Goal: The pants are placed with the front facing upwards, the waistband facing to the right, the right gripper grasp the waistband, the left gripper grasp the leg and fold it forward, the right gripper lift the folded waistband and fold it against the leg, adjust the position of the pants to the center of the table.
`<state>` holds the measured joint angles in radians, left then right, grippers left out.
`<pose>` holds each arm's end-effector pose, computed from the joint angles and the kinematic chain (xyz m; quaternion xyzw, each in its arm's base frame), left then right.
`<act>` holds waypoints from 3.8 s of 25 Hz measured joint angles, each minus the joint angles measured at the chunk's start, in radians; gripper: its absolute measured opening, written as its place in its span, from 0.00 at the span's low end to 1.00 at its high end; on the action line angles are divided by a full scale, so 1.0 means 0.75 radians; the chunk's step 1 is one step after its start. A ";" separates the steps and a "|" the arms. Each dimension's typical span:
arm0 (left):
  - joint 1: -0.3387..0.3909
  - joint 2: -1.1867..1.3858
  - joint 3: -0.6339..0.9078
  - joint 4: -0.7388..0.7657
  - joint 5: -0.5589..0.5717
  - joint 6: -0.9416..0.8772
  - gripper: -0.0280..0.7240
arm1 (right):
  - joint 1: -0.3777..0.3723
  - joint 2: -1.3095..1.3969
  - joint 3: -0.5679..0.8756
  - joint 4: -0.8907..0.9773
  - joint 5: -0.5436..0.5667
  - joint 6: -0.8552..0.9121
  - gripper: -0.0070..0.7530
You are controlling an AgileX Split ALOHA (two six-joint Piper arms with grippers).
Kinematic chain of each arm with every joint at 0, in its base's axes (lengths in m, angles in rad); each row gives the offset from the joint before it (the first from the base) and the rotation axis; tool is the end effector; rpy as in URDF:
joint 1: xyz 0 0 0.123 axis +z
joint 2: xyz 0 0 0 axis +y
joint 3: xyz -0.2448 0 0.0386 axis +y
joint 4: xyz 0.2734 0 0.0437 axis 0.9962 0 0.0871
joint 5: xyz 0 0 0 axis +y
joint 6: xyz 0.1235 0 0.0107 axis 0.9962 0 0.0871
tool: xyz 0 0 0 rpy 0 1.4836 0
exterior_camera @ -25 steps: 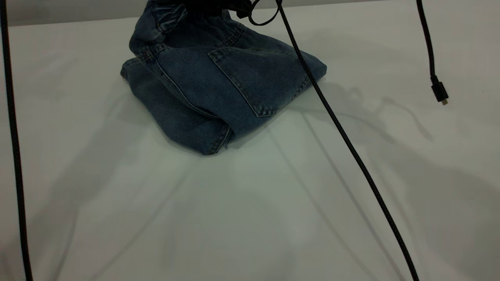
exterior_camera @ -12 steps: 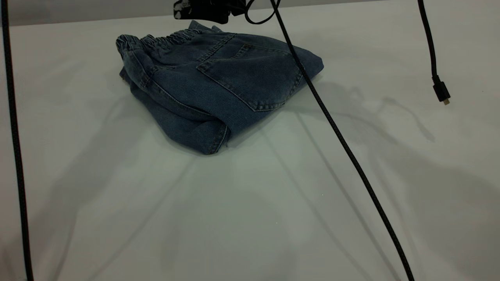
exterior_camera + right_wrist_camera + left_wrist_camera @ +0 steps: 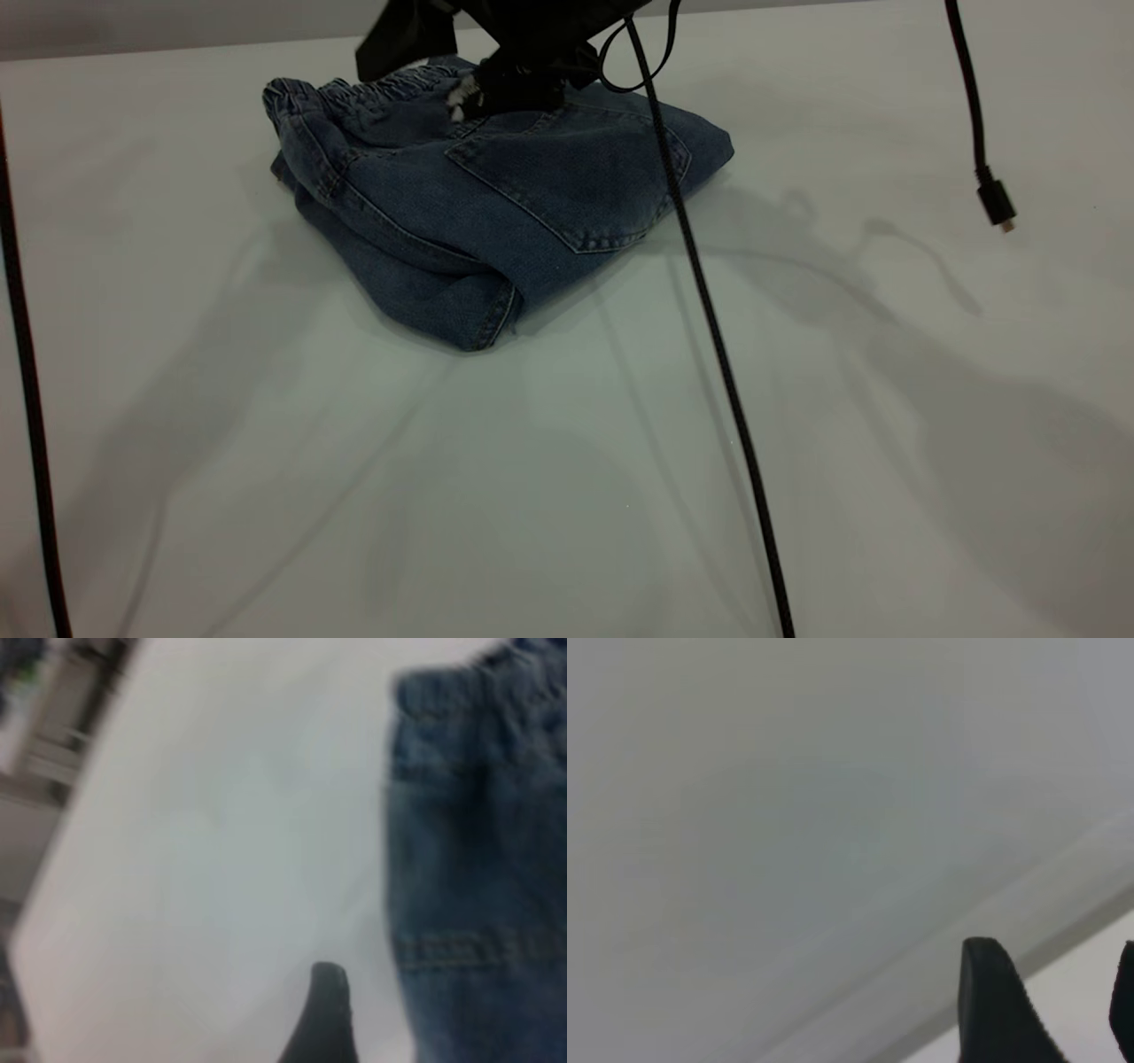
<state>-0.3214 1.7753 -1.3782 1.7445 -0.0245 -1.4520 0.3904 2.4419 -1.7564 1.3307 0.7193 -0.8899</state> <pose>0.4492 -0.1526 0.2511 0.2512 0.7690 -0.0182 0.5875 0.4483 0.2704 0.0433 -0.1379 0.8704 0.4232 0.2105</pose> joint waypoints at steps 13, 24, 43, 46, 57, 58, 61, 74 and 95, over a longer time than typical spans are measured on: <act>0.000 -0.057 -0.001 -0.001 0.109 0.064 0.46 | 0.134 0.001 -0.291 -1.029 -0.066 0.889 0.74; 0.000 -0.060 -0.001 -0.001 0.123 0.062 0.46 | 0.131 0.108 -0.412 -1.218 0.099 1.310 0.74; 0.000 -0.060 -0.001 -0.001 0.120 0.038 0.46 | 0.066 0.285 -0.608 -1.208 0.213 1.826 0.68; 0.000 -0.060 -0.001 0.000 0.120 0.038 0.46 | 0.062 0.298 -0.609 -1.217 0.222 1.842 0.68; 0.000 -0.060 -0.001 0.000 0.120 0.038 0.46 | 0.066 0.291 -0.610 -1.364 0.351 1.661 0.67; 0.000 -0.060 -0.001 0.000 0.120 0.040 0.46 | 0.066 0.291 -0.610 -1.379 0.367 1.632 0.67; 0.000 -0.060 -0.001 0.000 0.120 0.040 0.46 | 0.066 0.286 -0.610 -1.402 0.422 1.530 0.67; 0.000 -0.058 -0.001 0.000 0.119 0.040 0.46 | 0.065 0.198 -0.690 -1.403 0.658 1.146 0.67; 0.000 -0.058 -0.001 0.000 0.107 0.040 0.46 | 0.033 0.322 -0.701 -1.237 0.444 2.149 0.67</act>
<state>-0.3214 1.7314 -1.3791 1.7445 0.0559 -1.4222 0.4148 2.6831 -2.2825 0.4029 1.0525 0.7215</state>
